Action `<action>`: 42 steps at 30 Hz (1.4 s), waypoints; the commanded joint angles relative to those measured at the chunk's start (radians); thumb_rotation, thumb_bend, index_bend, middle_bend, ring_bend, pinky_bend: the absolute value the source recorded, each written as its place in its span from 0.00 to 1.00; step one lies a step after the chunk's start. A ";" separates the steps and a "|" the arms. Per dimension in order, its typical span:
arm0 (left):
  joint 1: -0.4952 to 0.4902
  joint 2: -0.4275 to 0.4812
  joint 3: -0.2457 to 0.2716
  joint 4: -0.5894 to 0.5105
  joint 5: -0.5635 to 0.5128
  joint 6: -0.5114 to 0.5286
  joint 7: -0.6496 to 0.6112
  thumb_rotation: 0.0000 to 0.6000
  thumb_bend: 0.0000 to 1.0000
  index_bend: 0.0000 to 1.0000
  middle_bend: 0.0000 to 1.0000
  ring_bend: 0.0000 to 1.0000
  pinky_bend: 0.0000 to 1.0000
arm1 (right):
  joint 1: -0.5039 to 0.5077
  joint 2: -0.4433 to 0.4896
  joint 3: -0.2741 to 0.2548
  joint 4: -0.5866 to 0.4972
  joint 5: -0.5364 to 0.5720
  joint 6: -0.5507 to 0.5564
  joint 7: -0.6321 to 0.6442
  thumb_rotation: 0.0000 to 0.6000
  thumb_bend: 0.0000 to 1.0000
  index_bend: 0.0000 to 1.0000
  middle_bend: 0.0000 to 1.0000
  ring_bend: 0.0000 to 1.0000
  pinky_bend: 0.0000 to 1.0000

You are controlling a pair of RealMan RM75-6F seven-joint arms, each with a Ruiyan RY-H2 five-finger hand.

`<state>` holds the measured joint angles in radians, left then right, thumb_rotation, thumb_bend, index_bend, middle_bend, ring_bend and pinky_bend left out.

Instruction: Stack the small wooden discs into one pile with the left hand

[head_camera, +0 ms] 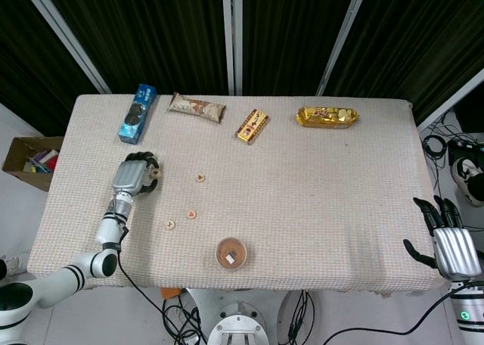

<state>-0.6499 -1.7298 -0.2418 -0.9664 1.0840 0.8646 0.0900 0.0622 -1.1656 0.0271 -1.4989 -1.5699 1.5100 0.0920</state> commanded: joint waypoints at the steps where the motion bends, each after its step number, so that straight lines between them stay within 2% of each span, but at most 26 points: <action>1: 0.004 0.009 0.001 -0.028 0.018 0.029 -0.002 1.00 0.36 0.35 0.16 0.12 0.13 | -0.001 -0.001 0.000 0.002 0.001 0.001 0.002 1.00 0.22 0.12 0.18 0.00 0.05; 6: -0.002 0.035 0.012 -0.126 0.091 0.100 0.015 1.00 0.35 0.35 0.15 0.12 0.13 | -0.001 -0.002 0.000 0.002 -0.003 0.004 0.000 1.00 0.22 0.12 0.18 0.00 0.05; 11: -0.049 0.023 0.007 -0.172 0.096 0.070 0.069 1.00 0.33 0.39 0.15 0.11 0.13 | -0.005 -0.001 0.000 0.002 -0.005 0.012 0.000 1.00 0.22 0.12 0.18 0.00 0.05; 18: -0.123 -0.054 -0.016 -0.117 0.019 -0.011 0.153 1.00 0.28 0.41 0.14 0.10 0.13 | -0.009 0.004 0.001 0.010 -0.003 0.018 0.015 1.00 0.22 0.12 0.18 0.00 0.05; 25: -0.154 -0.103 -0.034 -0.057 -0.039 -0.027 0.199 1.00 0.26 0.44 0.14 0.11 0.13 | -0.015 -0.001 0.000 0.033 0.002 0.020 0.042 1.00 0.22 0.12 0.18 0.00 0.05; 36: -0.166 -0.110 -0.038 -0.062 -0.069 -0.040 0.194 1.00 0.29 0.45 0.14 0.10 0.12 | -0.020 -0.004 0.000 0.059 0.004 0.023 0.069 1.00 0.22 0.12 0.18 0.00 0.05; 42: -0.182 -0.118 -0.040 -0.055 -0.077 -0.047 0.199 1.00 0.33 0.45 0.14 0.10 0.12 | -0.028 -0.003 -0.002 0.065 0.007 0.031 0.078 1.00 0.22 0.12 0.18 0.00 0.05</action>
<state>-0.8313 -1.8475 -0.2818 -1.0220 1.0074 0.8174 0.2888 0.0339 -1.1687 0.0257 -1.4340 -1.5631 1.5409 0.1702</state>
